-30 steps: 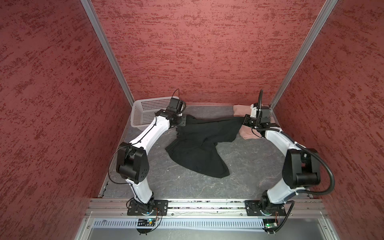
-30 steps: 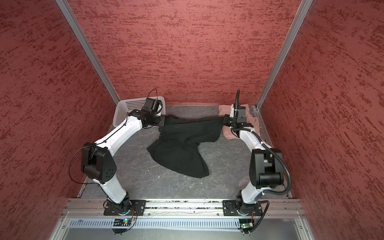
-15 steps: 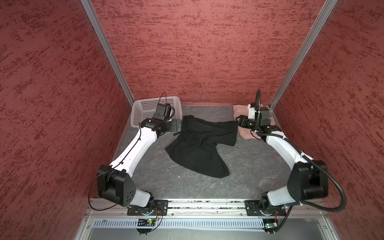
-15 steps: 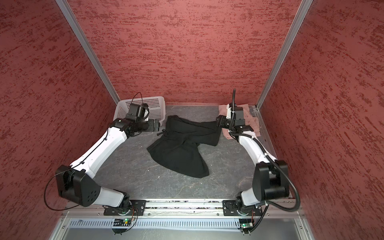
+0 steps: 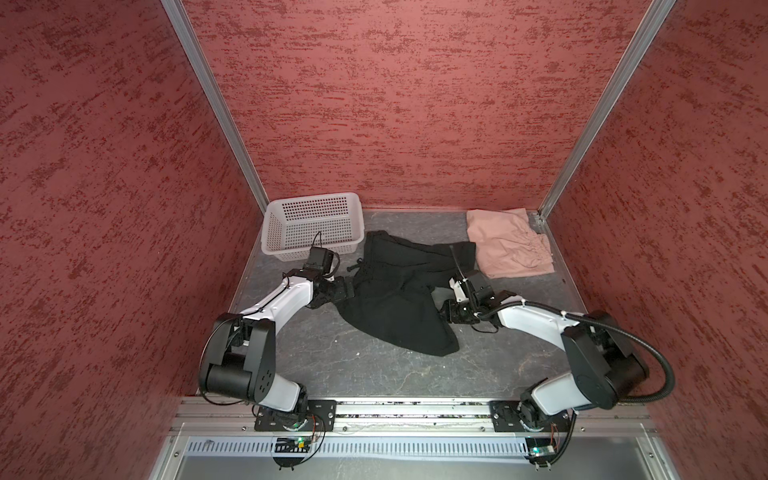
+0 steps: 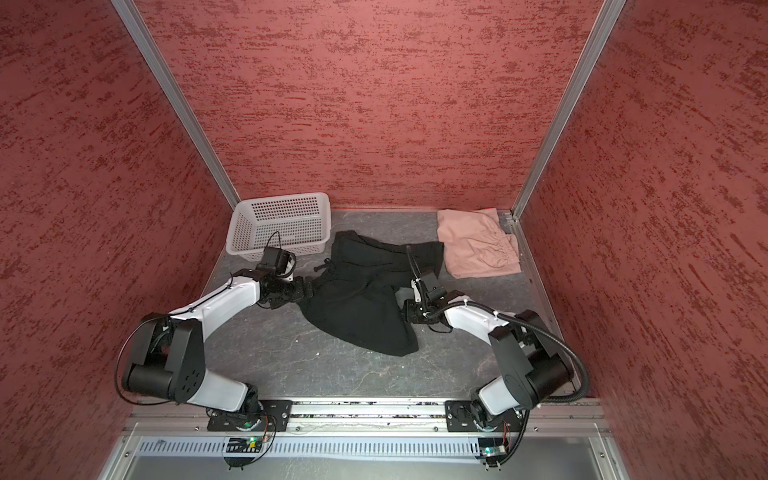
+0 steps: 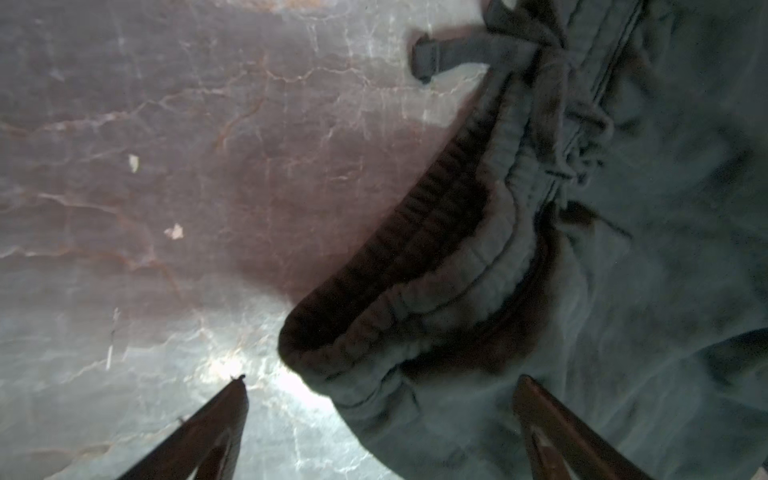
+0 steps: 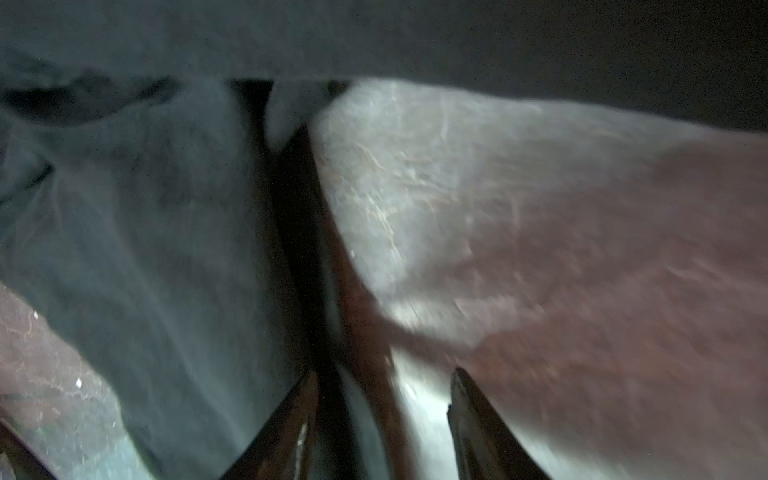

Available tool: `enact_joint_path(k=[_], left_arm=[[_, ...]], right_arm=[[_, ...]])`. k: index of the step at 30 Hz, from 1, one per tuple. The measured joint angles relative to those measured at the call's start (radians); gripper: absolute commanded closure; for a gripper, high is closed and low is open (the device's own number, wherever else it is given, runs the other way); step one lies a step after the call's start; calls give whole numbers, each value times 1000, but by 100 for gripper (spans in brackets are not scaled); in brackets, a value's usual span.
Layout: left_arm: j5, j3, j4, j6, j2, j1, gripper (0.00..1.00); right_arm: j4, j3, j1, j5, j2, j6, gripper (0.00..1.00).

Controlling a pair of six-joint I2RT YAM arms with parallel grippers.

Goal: Fold and stack the shorts

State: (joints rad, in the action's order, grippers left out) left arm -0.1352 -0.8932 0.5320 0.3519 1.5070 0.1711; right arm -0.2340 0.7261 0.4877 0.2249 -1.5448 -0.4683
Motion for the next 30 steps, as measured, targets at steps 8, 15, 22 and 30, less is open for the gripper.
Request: enact_joint_path(k=[8,15,22,30], left_arm=[[-24,47,-58,19,26,-15,23],[-35,63,-81,34,33,-21,36],[-49,76,-97,40,43,-32,90],[-88,93,-108,53,40,-52,100]], right_arm=[[210,32,2,1,-106,-52,50],[310,64,43,17,-175,-66,57],[298,59,84,-17,-187,-97,100],[-47,126,86,-252,24,-93,100]])
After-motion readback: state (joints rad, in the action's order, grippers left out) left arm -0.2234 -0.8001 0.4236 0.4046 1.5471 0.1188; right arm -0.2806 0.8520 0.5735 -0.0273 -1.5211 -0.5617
